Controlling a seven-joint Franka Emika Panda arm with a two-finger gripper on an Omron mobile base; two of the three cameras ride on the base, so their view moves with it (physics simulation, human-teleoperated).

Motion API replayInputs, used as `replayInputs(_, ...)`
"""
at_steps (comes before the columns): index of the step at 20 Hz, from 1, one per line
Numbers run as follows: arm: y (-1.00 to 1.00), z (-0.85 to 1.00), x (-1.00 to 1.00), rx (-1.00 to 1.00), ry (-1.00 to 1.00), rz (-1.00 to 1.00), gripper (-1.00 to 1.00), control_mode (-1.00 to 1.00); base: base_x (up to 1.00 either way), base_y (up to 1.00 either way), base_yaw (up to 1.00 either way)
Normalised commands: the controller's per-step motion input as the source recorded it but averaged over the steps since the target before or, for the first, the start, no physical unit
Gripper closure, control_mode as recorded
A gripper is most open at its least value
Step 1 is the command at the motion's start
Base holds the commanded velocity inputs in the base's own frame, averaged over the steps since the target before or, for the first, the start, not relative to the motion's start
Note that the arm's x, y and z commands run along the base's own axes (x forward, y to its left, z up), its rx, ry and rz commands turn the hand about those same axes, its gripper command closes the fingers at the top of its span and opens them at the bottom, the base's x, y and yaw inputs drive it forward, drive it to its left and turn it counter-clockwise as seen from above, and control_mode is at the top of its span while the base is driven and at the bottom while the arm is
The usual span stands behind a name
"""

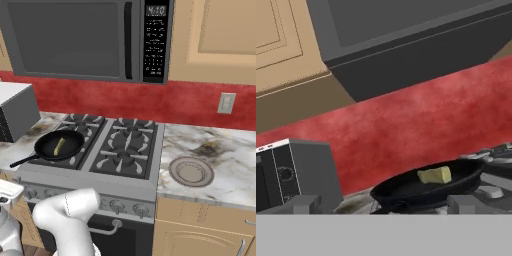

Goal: Pick up the butter stick and place it in the pan. Then turn on the burner for the pan.

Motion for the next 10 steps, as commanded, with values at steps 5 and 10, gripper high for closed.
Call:
replayInputs(5,0.00,-0.36,0.00,0.00,0.00,0.00,-1.00,-1.00,0.00,0.00,0.00)
replayInputs(10,0.00,-0.35,0.00,0.00,0.00,0.00,-1.00,-1.00,0.00,0.00,0.00)
